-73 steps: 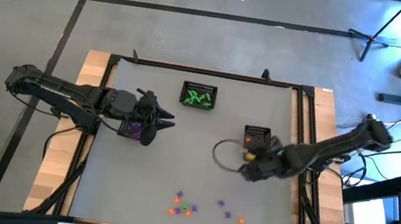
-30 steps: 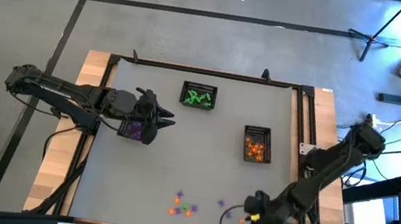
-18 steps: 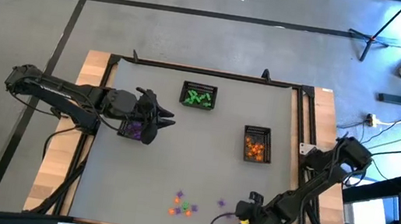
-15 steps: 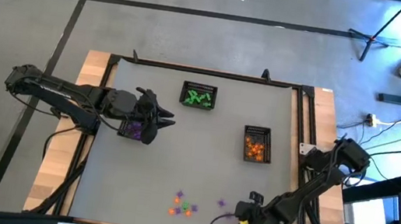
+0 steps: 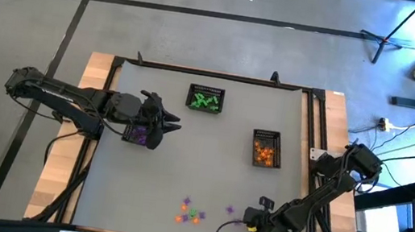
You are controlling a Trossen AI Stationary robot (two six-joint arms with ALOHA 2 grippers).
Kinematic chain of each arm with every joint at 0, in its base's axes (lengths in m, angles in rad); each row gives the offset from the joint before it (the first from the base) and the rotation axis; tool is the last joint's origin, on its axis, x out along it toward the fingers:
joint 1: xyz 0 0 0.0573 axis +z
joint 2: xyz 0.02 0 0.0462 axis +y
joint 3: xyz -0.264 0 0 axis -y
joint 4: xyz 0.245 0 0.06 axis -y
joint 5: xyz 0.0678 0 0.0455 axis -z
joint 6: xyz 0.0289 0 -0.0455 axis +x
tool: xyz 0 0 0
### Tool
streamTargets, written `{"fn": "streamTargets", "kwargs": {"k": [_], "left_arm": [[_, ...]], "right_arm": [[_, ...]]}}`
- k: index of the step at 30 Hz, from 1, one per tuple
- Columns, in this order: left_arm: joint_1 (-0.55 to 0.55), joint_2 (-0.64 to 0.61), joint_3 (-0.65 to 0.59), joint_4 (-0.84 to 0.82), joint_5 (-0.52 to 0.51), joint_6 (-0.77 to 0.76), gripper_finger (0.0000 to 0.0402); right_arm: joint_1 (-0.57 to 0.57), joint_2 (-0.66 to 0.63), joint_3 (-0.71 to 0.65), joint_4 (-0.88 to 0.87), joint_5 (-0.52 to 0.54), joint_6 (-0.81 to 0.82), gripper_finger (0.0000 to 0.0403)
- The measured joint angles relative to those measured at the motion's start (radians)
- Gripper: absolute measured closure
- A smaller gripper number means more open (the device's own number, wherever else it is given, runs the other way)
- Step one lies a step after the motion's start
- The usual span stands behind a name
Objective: Sort Halloween decoration
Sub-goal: Put the orange spider toy into the right bin
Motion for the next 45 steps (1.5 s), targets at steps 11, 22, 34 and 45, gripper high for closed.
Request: {"fn": "streamTargets", "kwargs": {"k": [11,22,34,45], "left_arm": [[0.000,0.000,0.000,0.000,0.000,0.003,0.0268],[0.000,0.000,0.000,0.000,0.000,0.000,0.0268],[0.000,0.000,0.000,0.000,0.008,-0.006,0.0268],[0.000,0.000,0.000,0.000,0.008,-0.006,0.0268]], "right_arm": [[-0.073,-0.095,-0.006,-0.109,-0.004,-0.004,0.0395],[-0.231,-0.329,-0.005,-0.348,0.106,-0.035,0.0399],[-0.536,-0.670,-0.003,-0.628,0.323,-0.094,0.0398],[-0.707,-0.689,-0.003,-0.643,0.226,-0.208,0.0347]]}}
